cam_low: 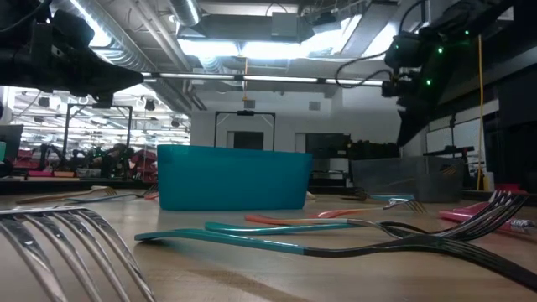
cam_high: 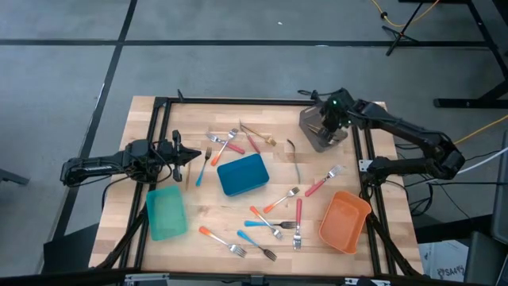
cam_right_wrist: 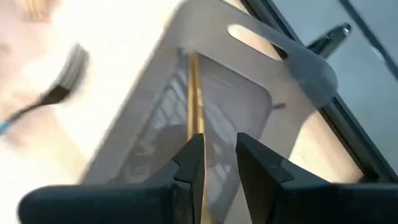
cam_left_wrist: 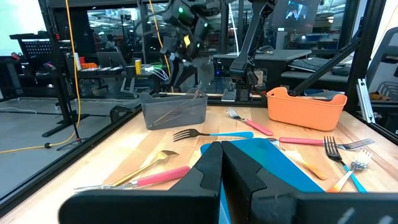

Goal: Sort silverware by color (type)
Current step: Put the top right pink fork into the orange bin

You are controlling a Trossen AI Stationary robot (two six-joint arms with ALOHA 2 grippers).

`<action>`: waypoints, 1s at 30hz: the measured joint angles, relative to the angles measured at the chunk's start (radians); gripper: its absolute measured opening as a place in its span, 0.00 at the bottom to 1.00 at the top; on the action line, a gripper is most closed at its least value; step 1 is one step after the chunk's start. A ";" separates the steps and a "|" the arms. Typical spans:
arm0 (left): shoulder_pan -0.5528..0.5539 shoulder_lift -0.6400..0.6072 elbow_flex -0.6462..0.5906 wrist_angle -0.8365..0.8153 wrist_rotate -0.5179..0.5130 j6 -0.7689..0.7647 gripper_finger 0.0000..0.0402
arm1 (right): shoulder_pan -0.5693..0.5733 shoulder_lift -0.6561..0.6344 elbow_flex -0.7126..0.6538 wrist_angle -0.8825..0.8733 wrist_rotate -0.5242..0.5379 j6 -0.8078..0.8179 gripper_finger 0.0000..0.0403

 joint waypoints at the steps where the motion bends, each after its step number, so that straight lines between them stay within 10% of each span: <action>1: 0.000 0.000 0.000 0.000 0.000 0.000 0.01 | 0.000 0.000 0.017 -0.014 -0.026 0.000 0.21; 9: 0.000 0.000 0.000 0.000 0.000 0.000 0.01 | 0.023 0.000 0.070 -0.041 -0.252 0.000 0.21; 30: 0.000 0.000 0.000 0.000 0.000 0.000 0.01 | 0.592 0.000 0.070 -0.068 -0.159 0.000 0.21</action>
